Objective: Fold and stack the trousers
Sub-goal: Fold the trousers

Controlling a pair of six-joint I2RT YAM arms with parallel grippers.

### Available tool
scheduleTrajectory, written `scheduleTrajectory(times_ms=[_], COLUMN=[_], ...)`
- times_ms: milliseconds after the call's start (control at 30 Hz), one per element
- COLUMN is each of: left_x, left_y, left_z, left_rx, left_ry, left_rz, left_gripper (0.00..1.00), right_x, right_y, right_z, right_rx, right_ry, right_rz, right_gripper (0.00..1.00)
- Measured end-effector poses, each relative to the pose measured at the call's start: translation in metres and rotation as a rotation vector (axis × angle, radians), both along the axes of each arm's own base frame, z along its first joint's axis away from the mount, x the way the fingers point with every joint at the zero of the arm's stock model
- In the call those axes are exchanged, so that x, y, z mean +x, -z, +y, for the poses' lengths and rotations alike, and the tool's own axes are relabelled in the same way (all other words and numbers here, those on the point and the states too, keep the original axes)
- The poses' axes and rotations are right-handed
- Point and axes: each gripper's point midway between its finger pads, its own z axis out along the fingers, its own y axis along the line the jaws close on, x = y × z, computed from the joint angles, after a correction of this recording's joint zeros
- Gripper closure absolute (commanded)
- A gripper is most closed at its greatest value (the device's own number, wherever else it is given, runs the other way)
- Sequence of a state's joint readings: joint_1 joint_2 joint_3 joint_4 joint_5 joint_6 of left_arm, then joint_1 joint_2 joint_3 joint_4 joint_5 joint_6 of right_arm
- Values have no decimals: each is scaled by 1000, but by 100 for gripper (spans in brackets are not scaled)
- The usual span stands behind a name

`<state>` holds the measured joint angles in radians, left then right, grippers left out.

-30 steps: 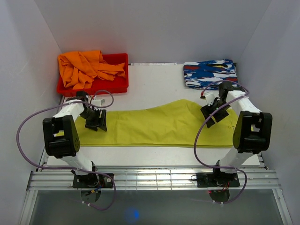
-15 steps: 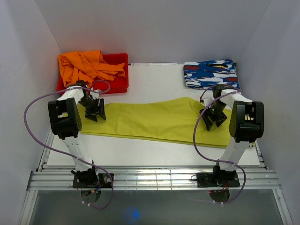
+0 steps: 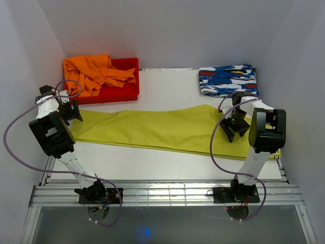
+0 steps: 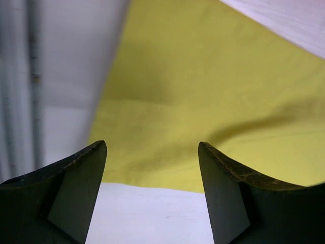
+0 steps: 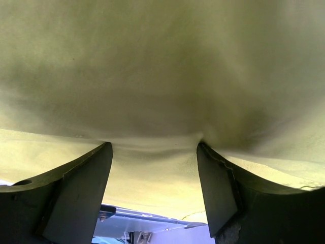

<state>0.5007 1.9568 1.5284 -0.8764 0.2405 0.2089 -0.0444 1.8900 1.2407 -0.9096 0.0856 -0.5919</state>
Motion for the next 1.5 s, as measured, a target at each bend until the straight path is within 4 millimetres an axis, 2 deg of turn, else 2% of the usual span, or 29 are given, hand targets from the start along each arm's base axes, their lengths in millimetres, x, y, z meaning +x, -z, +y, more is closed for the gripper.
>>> scheduleTrajectory(times_ms=[100, 200, 367, 500, 700, 900, 967, 1033, 1133, 1167, 1233, 1400, 1500], left_x=[5, 9, 10, -1, -2, -10, -15, -21, -27, -27, -28, -34, -34], left_y=[-8, -7, 18, 41, 43, 44, 44, 45, 46, 45, 44, 39, 20], left_z=[21, 21, 22, 25, 29, 21, 13, 5, -7, -10, -14, -14, -2], left_rx=[52, 68, 92, 111, 142, 133, 111, 84, 50, 39, 22, 4, -1], left_ry=[-15, 9, 30, 16, -4, -9, 1, 4, 15, 16, 8, -15, -35], left_rz=[-29, -33, 13, 69, 58, 28, 14, 4, -4, -9, -14, 13, 19], left_gripper=[17, 17, 18, 17, 18, 40, 55, 64, 80, 89, 98, 100, 100], right_x=[0, 1, 1, 1, 1, 1, 0, 0, 0, 0, 0, 0, -1], right_y=[0, 0, 0, -1, -1, -1, -1, -1, -1, -1, -1, -1, -3], right_z=[-2, -3, -4, -4, -5, -5, -4, -4, -3, -1, 0, 11, 31], right_rx=[-5, -8, -11, -12, -11, -7, -3, -2, 0, 1, 1, 20, 59], right_ry=[-18, -28, -37, -38, -37, -36, -35, -35, -37, -40, -44, -74, -118], right_rz=[0, 1, 0, -1, -4, -5, -4, -4, -3, -3, -3, 4, 5], right_gripper=[22, 19, 17, 16, 16, 16, 17, 17, 18, 18, 18, 19, 19])
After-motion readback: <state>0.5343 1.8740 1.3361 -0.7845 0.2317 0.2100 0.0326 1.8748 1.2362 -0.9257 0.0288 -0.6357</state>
